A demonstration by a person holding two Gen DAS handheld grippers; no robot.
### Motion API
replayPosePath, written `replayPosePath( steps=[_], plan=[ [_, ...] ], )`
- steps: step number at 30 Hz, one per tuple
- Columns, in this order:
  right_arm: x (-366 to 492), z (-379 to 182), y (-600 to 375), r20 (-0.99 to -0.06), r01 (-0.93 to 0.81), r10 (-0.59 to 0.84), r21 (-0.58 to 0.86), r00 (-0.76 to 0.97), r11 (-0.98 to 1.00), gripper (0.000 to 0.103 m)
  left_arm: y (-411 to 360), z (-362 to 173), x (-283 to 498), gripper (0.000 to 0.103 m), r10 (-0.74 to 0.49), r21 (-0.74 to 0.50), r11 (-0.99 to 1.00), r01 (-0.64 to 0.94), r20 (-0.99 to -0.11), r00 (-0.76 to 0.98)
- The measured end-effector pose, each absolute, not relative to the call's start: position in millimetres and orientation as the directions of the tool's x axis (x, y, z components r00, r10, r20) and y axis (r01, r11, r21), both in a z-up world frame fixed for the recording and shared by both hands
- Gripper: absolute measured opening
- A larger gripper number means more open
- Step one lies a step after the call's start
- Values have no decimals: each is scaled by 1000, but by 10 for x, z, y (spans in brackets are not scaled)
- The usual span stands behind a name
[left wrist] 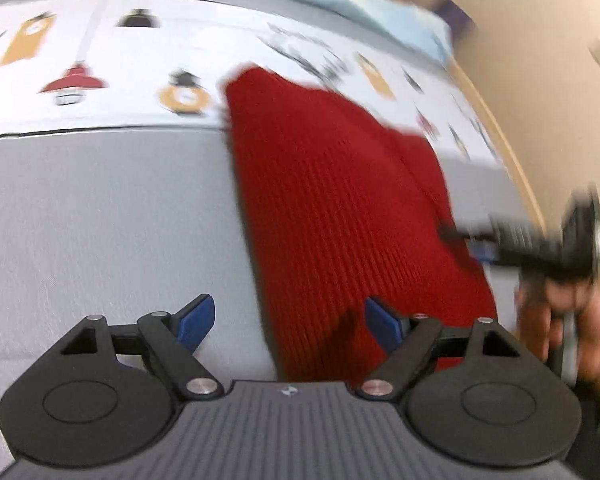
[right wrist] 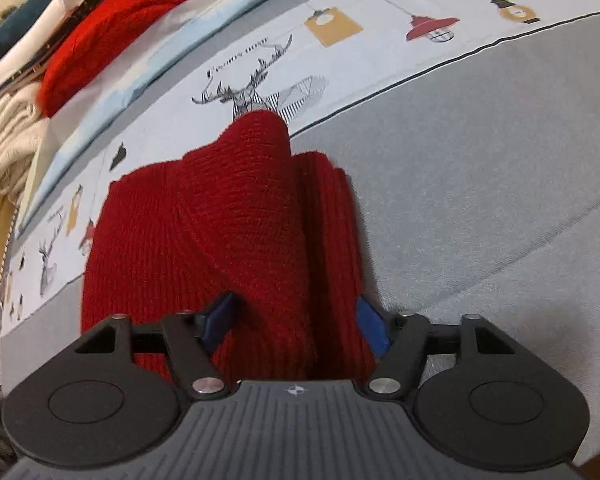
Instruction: Fold small clothes
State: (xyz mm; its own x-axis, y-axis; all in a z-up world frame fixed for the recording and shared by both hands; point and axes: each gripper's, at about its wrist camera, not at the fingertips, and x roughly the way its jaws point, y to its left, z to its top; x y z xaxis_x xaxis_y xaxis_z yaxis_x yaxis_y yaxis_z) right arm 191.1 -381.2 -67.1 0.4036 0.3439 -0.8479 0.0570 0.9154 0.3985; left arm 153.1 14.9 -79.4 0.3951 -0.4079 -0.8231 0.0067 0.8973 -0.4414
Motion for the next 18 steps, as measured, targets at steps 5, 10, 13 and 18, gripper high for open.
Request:
replayPosePath(
  steps=[5,10,13,18],
  plan=[
    [1999,-844,-3879,-847,101,394,454,357,885,87,219,-1051,1856,86,-475,-557,820,-131,-790,389],
    [2036,-902,-3926,-831,93,437,493,344,865,87,170,-1303,2103,103,-558,-645,742,-183,-745,365],
    [2056,-993,-3991,-806,124,491,553,332,824,87,124,-1450,2203,103,-596,-687,700,-197,-714,368],
    [2077,-978,-3963,-777,99,524,587,348,804,62,32,-1581,2293,101,-597,-708,671,-221,-692,405]
  ],
)
